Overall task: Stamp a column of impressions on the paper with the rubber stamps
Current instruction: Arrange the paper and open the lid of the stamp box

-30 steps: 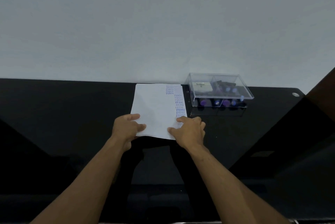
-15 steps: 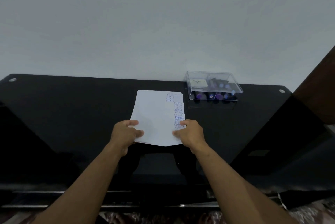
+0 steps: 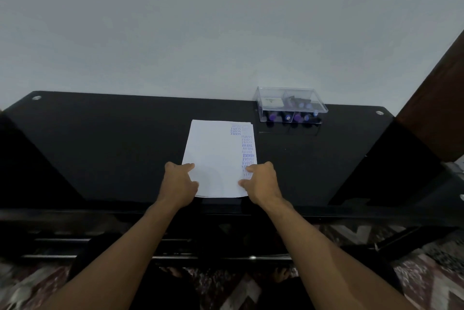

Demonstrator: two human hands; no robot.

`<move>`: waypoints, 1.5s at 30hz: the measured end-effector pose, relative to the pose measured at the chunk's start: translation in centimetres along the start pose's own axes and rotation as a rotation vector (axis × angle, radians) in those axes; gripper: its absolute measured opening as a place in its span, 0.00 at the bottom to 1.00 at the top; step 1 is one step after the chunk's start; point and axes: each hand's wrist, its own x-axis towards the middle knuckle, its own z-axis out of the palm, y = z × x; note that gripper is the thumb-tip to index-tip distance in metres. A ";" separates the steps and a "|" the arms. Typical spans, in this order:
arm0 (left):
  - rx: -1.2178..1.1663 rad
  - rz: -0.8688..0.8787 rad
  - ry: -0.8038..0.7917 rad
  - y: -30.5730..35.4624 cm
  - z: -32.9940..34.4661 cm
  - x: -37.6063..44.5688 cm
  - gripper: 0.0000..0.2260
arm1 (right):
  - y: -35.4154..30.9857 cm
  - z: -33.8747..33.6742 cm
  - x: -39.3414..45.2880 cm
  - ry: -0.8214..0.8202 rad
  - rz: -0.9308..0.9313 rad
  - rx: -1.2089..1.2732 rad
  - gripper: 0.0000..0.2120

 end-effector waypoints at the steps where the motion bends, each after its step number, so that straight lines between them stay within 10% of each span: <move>1: 0.008 0.007 -0.001 -0.2 0.0 -0.2 0.24 | 0.1 0.0 -0.3 -0.007 -0.008 0.011 0.22; 23: 0.205 0.100 0.147 -1.4 0.9 -1.0 0.15 | 1.2 0.4 -1.7 0.024 -0.115 -0.173 0.24; 45: 0.196 0.025 -0.074 0.1 -0.3 0.0 0.16 | 0.9 0.1 -1.6 0.000 -0.215 -0.431 0.19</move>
